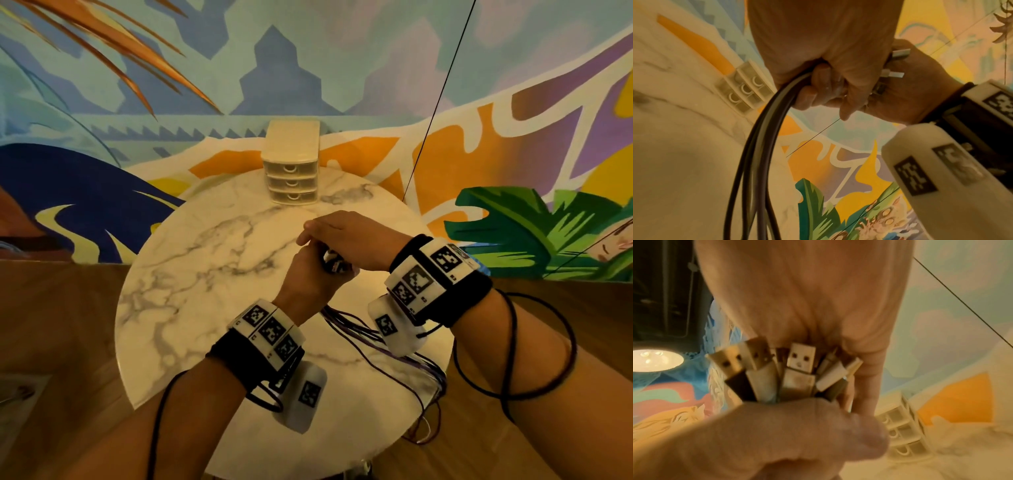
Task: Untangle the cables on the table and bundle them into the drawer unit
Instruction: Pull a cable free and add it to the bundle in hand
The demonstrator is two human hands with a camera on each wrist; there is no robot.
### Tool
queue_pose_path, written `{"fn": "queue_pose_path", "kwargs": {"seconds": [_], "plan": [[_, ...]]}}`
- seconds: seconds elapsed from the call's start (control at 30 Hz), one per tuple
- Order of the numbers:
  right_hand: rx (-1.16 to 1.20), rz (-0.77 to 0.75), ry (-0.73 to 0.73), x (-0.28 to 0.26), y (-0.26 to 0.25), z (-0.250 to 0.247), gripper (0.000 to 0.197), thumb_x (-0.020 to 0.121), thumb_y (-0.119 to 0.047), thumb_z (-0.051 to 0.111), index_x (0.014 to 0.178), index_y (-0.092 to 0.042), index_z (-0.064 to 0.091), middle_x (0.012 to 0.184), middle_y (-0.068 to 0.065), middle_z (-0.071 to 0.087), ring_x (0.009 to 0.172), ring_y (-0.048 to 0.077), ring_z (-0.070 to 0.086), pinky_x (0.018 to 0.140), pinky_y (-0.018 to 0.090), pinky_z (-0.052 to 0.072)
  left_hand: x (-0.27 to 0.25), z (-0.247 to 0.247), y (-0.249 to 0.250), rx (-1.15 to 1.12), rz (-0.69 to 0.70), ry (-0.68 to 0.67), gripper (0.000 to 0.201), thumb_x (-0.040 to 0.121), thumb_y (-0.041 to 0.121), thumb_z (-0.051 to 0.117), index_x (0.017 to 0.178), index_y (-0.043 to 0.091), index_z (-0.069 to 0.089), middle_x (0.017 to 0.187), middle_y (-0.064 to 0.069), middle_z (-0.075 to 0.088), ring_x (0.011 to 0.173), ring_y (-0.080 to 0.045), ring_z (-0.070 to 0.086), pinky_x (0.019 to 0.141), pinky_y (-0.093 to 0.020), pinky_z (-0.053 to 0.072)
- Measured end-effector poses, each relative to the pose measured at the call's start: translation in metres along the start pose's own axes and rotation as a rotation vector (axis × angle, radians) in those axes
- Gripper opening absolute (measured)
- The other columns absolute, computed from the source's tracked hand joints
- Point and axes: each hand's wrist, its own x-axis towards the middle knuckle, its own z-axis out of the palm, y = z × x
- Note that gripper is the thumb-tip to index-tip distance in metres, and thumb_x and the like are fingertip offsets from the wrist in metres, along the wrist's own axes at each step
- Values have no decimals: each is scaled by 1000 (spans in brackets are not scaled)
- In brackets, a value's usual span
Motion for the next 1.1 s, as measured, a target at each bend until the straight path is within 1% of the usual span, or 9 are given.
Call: {"fn": "queue_pose_path", "kwargs": {"seconds": [0.1, 0.2, 0.33, 0.47, 0.6, 0.7, 0.77, 0.93, 1.1], "plan": [[-2, -18, 13, -1, 3, 0, 42, 101, -38, 33, 109, -18, 69, 108, -4, 61, 101, 14, 55, 92, 26, 38, -2, 1, 7, -28, -29, -16, 56, 77, 9, 75, 125, 8, 48, 106, -3, 63, 97, -15, 63, 61, -13, 44], [-28, -47, 51, 2, 3, -8, 42, 101, -41, 32, 110, -20, 68, 105, -7, 60, 96, 10, 54, 90, 25, 37, -1, 4, 15, -174, -48, -35, 61, 77, 2, 73, 128, 6, 40, 92, -23, 61, 69, -23, 64, 44, -22, 43], [-150, -103, 39, 5, 1, -13, 41, 100, -42, 36, 110, -19, 68, 103, -8, 62, 92, 7, 53, 90, 26, 39, 2, 8, 23, -151, -47, -21, 55, 77, 6, 74, 122, 1, 43, 106, -35, 59, 97, -48, 58, 76, -51, 47], [351, -101, 122, 5, 3, -19, 41, 100, -39, 34, 112, -13, 63, 96, 2, 67, 82, 10, 59, 78, 19, 47, 6, 6, 16, -325, -6, -44, 18, 85, -3, 62, 79, 11, 53, 44, 5, 52, 42, -9, 45, 42, -26, 37], [738, -82, 301, 0, 41, -8, 30, 92, -22, 39, 105, -16, 65, 85, -3, 70, 77, 11, 65, 75, 30, 54, 12, -3, 17, -578, -85, -27, 17, 88, 0, 58, 75, 10, 55, 39, 10, 37, 32, -6, 30, 38, -17, 28], [674, 32, 89, -9, 53, 28, 25, 84, 2, 49, 105, -2, 62, 88, 17, 69, 79, 23, 66, 82, 39, 54, 25, -7, 26, -622, -71, 30, 33, 88, 3, 59, 59, 12, 46, 37, 8, 38, 31, -7, 35, 48, -23, 39], [619, 81, 46, -11, 53, 51, 14, 86, 5, 53, 94, -1, 62, 71, 11, 64, 64, 18, 61, 70, 35, 54, 36, -11, 35, -673, -37, 60, 38, 88, 4, 59, 57, 14, 39, 36, 7, 31, 31, -9, 28, 43, -23, 31], [200, 152, 396, 3, 62, 60, 47, 95, -31, 52, 54, -17, 34, 48, -3, 33, 47, 14, 25, 51, 31, 22, 43, -17, 47, -768, -64, 100, 34, 89, 21, 63, 61, 18, 44, 42, 4, 28, 40, -13, 27, 46, -25, 33], [-28, 35, 637, 12, 76, 75, 19, 90, -31, 58, 82, -14, 55, 72, 2, 52, 65, 23, 45, 59, 30, 31, 52, -6, 57, -731, -136, 330, 24, 85, 13, 64, 66, 10, 50, 40, -3, 41, 32, -19, 36, 37, -26, 30]]}}
